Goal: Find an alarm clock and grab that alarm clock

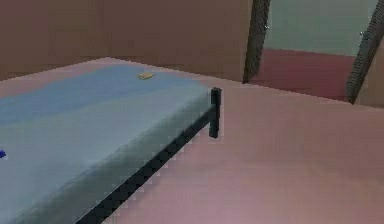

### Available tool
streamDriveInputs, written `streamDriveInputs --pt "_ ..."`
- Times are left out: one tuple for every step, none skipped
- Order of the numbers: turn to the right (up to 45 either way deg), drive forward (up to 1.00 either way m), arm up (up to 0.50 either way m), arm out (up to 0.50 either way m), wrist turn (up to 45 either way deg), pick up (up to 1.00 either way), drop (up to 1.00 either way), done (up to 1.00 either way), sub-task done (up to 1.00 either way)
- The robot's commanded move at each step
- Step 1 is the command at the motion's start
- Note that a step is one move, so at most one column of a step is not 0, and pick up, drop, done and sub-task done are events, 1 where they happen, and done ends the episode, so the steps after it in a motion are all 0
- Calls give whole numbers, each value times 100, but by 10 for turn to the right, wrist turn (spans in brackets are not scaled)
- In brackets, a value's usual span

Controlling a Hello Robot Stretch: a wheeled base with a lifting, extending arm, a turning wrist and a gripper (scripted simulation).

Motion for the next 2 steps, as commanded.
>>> streamDriveInputs --pt "0 40 0 0 0 0 0 0 0" --pt "300 0 0 0 0 0 0 0 0"
